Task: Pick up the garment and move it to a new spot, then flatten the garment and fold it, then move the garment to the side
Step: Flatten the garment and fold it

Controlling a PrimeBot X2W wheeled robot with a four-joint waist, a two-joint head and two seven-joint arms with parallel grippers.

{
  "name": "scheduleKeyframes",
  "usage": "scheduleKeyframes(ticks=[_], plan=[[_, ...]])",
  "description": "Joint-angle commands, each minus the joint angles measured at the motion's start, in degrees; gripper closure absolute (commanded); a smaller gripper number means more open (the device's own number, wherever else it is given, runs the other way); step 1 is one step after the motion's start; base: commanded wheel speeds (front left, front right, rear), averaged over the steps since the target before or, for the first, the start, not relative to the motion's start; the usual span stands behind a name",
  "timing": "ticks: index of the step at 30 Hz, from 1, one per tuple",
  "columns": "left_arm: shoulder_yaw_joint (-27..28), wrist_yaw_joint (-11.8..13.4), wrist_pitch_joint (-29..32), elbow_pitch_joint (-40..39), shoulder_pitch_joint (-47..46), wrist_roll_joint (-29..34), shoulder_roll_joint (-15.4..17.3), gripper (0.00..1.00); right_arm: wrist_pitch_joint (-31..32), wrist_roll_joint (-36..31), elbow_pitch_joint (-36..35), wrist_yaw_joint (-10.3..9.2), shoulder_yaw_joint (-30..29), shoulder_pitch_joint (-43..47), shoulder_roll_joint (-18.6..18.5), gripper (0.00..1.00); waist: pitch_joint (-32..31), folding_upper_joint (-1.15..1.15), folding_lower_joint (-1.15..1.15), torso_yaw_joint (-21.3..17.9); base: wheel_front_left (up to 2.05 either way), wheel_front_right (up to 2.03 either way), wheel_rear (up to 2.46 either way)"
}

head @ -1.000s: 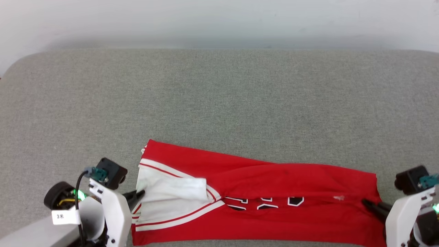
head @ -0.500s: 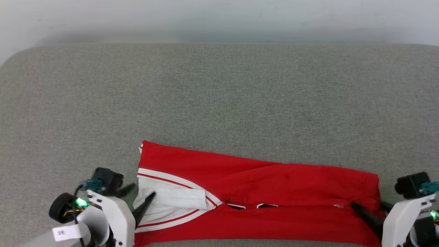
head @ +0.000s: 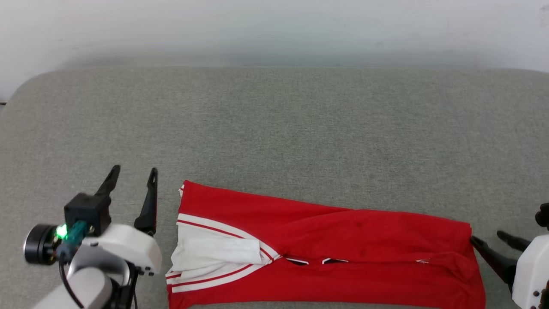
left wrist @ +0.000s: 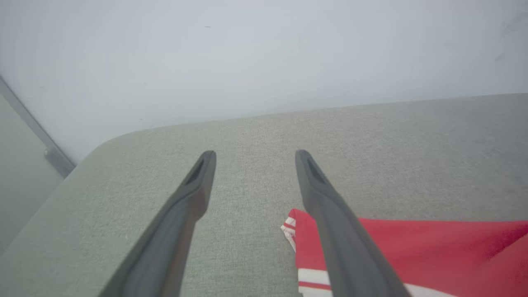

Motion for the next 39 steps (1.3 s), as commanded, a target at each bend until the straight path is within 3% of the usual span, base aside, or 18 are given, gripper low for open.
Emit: scheduleKeyframes(ticks=[1,7,13,23,35,36,37,38,39], plan=[[1.25,0.45,-0.19,-0.22,1.87,1.09,-0.63,0.0,0.68,0.66,0.08,-0.05,-0.17,0.48,-0.2,0.0,-0.12,0.0,0.0,0.17,0.0,0.0,0.0],[15.24,1.73,-0.18,-4.33,12.34,13.93,-7.81,0.0,5.6,1.81,2.89,-0.05,-1.01,-0.09,0.43,0.0,-0.04,0.0,0.0,1.15,0.0,0.0,0.0],[23.14,0.61,-0.17,-6.99,19.71,24.88,-15.37,0.0,7.55,2.4,6.35,-0.04,-0.19,-2.65,2.25,0.0,0.55,0.0,0.0,2.03,0.0,0.0,0.0],[31.74,-5.09,-0.17,-7.89,25.34,35.88,-26.58,0.0,8.28,3.52,13.8,-0.04,5.3,-4.59,4.48,0.0,1.94,0.0,0.0,3.63,0.0,0.0,0.0],[37.01,-11.64,-0.17,-5.67,26.56,42.65,-34.66,0.0,5.58,8.39,19.36,0.31,14.53,-5.98,6.84,0.0,2.6,0.0,0.0,4.19,0.0,0.0,0.0],[37.41,-12.06,-0.18,-5.42,26.52,43.08,-34.89,0.0,5.37,8.73,19.39,0.31,15.27,-6.14,6.73,0.31,2.62,0.0,0.0,4.17,0.0,0.0,0.0],[37.66,-12.4,-0.18,-5.25,26.5,43.37,-35.27,0.0,4.79,8.94,19.27,0.32,15.95,-6.39,6.52,0.89,2.62,0.0,0.0,4.16,0.0,0.0,0.0],[38.0,-12.77,-0.18,-5.28,26.4,43.75,-35.59,0.0,4.34,9.22,19.3,0.32,16.44,-6.73,6.28,1.0,2.61,0.0,0.0,4.13,0.0,0.0,0.0],[38.23,-13.03,-0.18,-5.12,26.41,44.14,-35.77,0.0,4.04,9.54,19.47,0.32,16.88,-7.09,5.95,1.0,2.56,0.0,0.0,4.1,0.0,0.0,0.0]])
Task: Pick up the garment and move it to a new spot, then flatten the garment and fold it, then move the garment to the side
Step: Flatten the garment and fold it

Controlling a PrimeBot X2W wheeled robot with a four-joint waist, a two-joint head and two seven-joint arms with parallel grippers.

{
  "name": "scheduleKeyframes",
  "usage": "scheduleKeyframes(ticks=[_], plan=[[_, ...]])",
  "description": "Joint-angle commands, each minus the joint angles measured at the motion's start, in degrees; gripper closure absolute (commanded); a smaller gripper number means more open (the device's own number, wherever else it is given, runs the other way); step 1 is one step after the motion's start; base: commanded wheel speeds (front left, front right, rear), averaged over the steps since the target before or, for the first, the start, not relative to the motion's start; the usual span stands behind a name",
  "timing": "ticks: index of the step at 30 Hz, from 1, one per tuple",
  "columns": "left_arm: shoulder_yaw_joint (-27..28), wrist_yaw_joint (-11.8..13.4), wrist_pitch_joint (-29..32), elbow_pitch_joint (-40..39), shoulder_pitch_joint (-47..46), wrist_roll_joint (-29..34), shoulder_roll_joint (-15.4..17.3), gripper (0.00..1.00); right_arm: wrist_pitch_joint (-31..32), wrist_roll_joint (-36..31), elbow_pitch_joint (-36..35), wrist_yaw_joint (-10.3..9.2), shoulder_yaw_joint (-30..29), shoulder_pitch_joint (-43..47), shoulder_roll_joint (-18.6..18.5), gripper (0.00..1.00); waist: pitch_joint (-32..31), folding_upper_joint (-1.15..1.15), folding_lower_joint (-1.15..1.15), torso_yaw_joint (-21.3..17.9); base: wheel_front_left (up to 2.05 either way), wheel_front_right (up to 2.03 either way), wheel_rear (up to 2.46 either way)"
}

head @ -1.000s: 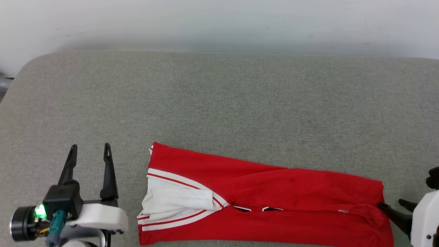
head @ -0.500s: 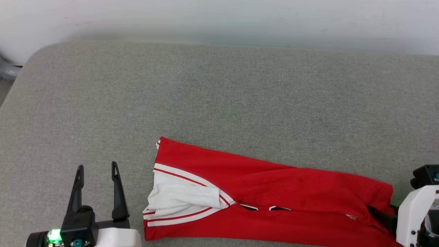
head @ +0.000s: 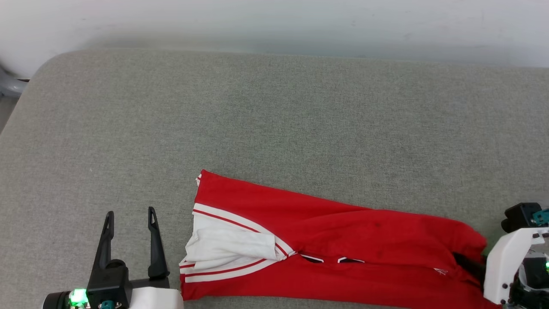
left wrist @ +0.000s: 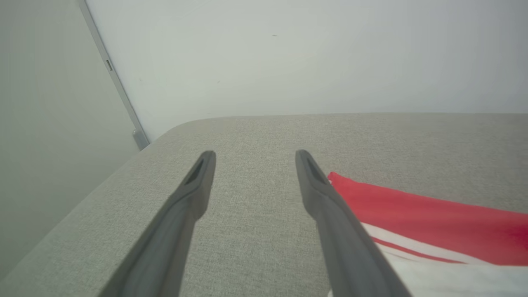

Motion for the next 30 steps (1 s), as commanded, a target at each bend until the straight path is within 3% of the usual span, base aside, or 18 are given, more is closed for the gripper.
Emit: scheduleKeyframes(ticks=[1,9,18,25,30], plan=[[0.63,-0.72,-0.13,0.27,0.35,0.85,-0.6,0.0,-0.04,1.22,1.18,0.77,4.18,1.15,3.59,1.0,-0.12,0.0,0.01,-0.08,0.0,0.0,0.0],[1.66,-2.28,-0.13,0.53,0.78,2.38,-1.7,0.0,-5.16,3.22,1.1,0.37,2.01,-1.22,-2.25,1.0,-0.98,0.0,0.01,-0.52,0.0,0.0,0.0],[1.89,-3.16,-0.12,0.23,1.31,3.44,-2.28,0.0,-6.42,3.8,3.41,0.37,-2.1,-1.7,-8.77,1.0,-1.97,0.0,0.01,-0.88,0.0,0.0,0.0],[1.43,-3.29,-0.13,0.56,1.52,3.78,-2.37,0.0,-5.63,1.9,6.87,0.38,-4.39,-2.42,-10.67,1.0,-2.25,0.0,0.01,-0.97,0.0,0.0,0.0],[1.24,-3.38,-0.13,0.87,1.54,3.77,-2.4,0.0,-4.61,3.93,3.41,0.4,-5.87,-1.1,-9.2,1.0,-2.54,0.0,0.01,-0.76,0.0,0.0,0.0]])
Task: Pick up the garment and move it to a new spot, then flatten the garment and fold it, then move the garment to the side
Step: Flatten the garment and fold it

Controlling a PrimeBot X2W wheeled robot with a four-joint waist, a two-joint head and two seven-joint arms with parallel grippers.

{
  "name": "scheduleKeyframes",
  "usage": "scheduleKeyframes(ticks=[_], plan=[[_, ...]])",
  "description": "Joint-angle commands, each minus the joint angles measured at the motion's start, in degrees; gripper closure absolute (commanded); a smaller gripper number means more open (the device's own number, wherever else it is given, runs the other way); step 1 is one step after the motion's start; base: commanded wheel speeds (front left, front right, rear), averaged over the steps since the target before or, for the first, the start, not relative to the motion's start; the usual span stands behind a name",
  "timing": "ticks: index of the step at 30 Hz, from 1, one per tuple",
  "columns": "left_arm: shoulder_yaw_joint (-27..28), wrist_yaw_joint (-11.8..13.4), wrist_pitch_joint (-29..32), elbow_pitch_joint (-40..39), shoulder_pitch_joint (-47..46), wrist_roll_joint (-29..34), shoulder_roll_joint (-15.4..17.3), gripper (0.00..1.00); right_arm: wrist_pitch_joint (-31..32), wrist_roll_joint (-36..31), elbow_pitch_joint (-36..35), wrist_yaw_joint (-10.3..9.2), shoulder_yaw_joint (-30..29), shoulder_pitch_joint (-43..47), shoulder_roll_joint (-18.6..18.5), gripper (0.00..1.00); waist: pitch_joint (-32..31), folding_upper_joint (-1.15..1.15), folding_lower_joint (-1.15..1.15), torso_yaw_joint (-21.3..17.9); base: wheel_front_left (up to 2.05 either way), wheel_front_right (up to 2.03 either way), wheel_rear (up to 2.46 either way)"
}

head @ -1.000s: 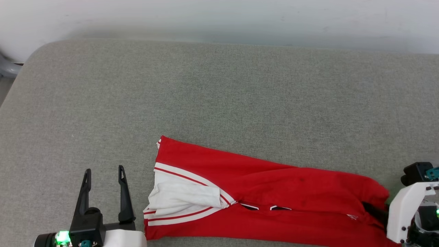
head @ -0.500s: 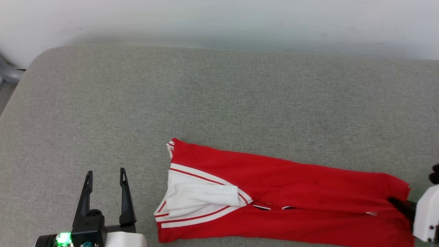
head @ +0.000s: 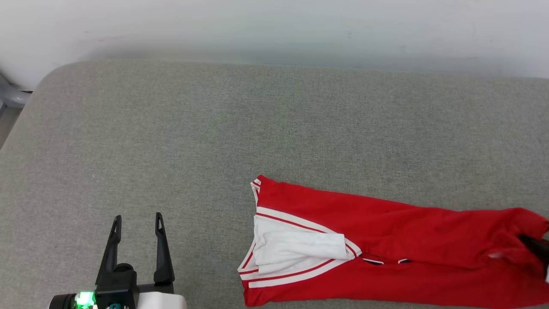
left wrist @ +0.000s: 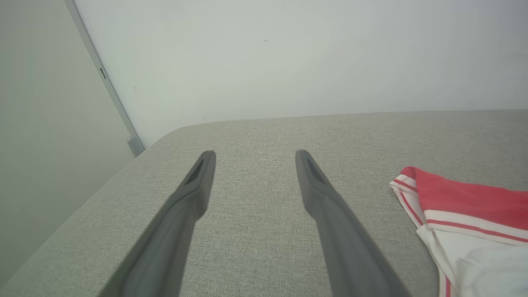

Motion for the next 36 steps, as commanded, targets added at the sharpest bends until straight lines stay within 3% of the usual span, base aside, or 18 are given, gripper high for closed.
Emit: scheduleKeyframes(ticks=[1,10,17,27,36], plan=[[-0.07,0.02,-0.12,0.11,0.6,0.0,-0.06,0.0,0.58,1.01,-2.04,-0.06,-0.32,1.08,1.11,1.0,-0.13,0.0,0.0,0.05,0.0,0.0,0.0],[-0.47,-0.4,-0.12,0.44,-0.16,-0.06,-0.21,0.0,6.89,4.16,-18.13,-0.06,0.53,4.3,5.39,1.0,0.09,0.0,0.0,0.36,0.0,0.0,0.0],[-1.39,-0.85,-0.12,0.76,-1.54,0.28,-0.33,0.0,11.93,2.27,-25.46,-0.05,4.5,1.49,9.98,1.0,1.03,0.0,0.0,1.71,0.0,0.0,0.0],[-2.45,-0.78,-0.11,1.54,-3.49,0.06,-0.72,0.0,14.44,-1.76,-25.37,-0.05,15.02,-8.97,15.93,1.0,2.71,0.0,0.0,4.12,0.0,0.0,0.0],[-3.24,-1.0,-0.12,1.76,-4.98,-0.33,-1.31,0.0,11.35,-5.6,-18.24,-0.06,25.87,-20.02,21.67,1.0,4.48,0.0,0.0,6.42,0.0,0.0,0.0]])
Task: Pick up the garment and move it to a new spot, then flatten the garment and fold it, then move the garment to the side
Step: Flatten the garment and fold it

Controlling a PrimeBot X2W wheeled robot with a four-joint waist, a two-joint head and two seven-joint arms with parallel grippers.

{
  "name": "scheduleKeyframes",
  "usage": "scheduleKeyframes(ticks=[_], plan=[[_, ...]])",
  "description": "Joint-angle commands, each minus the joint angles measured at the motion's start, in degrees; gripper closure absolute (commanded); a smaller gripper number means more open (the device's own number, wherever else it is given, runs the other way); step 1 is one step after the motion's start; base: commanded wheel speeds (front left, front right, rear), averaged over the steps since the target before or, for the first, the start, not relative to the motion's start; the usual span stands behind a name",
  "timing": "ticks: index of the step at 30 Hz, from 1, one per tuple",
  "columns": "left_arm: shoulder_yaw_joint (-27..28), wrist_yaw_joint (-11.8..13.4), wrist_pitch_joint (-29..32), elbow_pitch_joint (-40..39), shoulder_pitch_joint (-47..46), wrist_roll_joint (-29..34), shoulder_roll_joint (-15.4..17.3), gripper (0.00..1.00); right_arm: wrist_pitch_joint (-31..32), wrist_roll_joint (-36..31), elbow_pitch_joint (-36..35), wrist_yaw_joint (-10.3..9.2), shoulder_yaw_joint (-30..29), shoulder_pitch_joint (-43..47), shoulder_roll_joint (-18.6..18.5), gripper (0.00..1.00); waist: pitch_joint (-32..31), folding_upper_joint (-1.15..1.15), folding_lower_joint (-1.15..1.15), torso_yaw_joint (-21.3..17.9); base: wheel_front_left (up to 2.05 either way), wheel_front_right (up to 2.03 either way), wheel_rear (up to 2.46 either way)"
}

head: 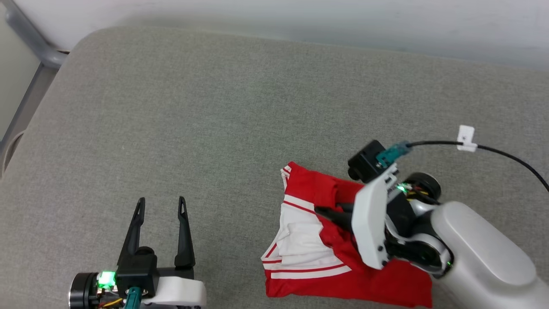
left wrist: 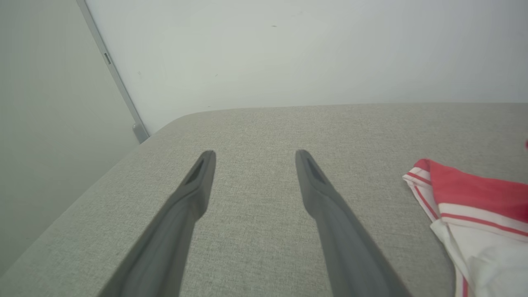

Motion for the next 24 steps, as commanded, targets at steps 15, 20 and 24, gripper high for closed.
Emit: scheduleKeyframes(ticks=[15,20,24], plan=[[-1.28,0.09,-0.12,0.67,-3.28,-0.78,-1.14,0.0,-8.6,-6.72,27.8,-0.07,10.61,-12.12,9.41,1.0,3.62,0.0,0.0,3.05,0.0,0.0,0.0],[-1.04,0.1,-0.12,0.91,-2.83,-0.58,-1.28,0.0,-12.82,-3.78,28.19,-0.05,11.89,-13.04,10.04,0.0,2.6,0.0,0.0,2.41,0.0,0.0,0.0],[-0.57,-0.01,-0.11,0.61,-1.13,-0.07,-0.75,0.0,-19.63,-0.64,19.43,-0.05,11.28,-11.93,4.11,0.0,-0.27,0.0,0.0,0.46,0.0,0.0,0.0]])
